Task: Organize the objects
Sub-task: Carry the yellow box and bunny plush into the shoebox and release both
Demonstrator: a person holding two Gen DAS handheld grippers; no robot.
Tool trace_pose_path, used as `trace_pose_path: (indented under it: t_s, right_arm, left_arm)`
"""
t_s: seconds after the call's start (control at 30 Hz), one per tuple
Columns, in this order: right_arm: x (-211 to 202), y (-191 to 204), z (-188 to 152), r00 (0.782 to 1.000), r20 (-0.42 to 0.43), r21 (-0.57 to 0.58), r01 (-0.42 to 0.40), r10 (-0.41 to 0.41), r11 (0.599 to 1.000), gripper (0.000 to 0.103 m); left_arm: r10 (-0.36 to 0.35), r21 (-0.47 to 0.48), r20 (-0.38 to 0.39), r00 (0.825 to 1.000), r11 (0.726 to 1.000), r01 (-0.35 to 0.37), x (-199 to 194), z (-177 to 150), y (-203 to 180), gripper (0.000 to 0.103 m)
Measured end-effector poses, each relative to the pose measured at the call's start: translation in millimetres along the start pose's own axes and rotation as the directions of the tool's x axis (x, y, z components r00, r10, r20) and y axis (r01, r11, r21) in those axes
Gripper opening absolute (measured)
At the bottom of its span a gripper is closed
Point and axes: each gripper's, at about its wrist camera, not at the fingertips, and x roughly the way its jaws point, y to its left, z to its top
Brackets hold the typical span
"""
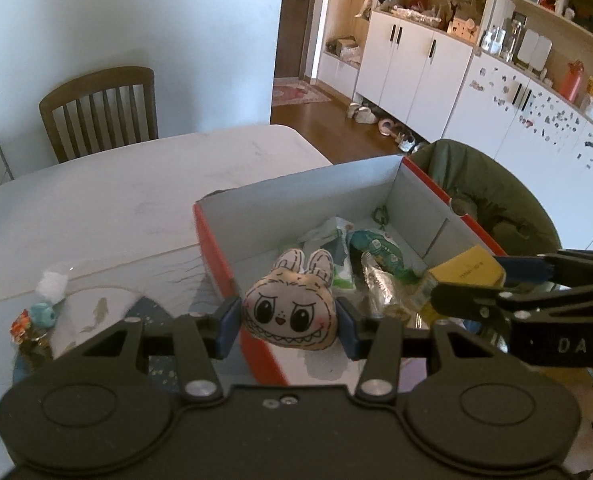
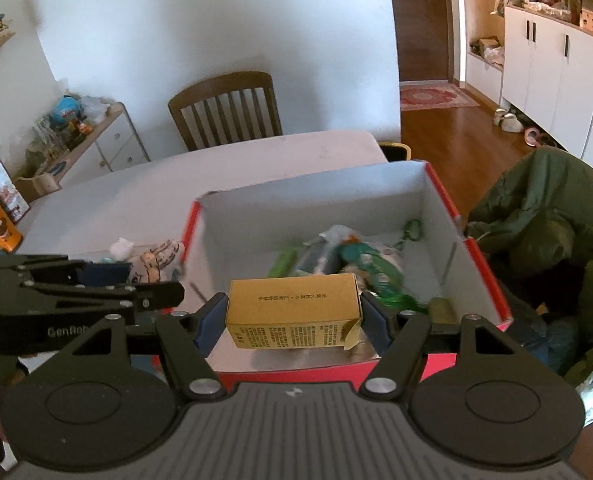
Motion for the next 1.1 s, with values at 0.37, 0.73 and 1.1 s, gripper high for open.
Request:
trace_pose_path:
  t_s: [0.37,0.73,1.1]
  right_arm:
    - [35,-39,6,0.998,-0.059,-0.051,0.016,-0.019,0.999,0.07]
    - [78,-53,8,0.992,-0.118,-0.106,0.027,-0.039,0.994,0.07]
    - [106,-57,10,0.985,-0.172,-0.157,-0.011,-0.017,0.987,0.07]
  left_arm:
    - [0.074,0.061,-0.064,0.995,0.996,-0.07,57,26,-28,0.048]
    - [0.121,0.083,-0.15,0.981,0.991,-0.109,110,43,-33,0.048]
    - [0.166,0.093,-0.233,0.958,0.985,-0.148,145,49,-35,0.048]
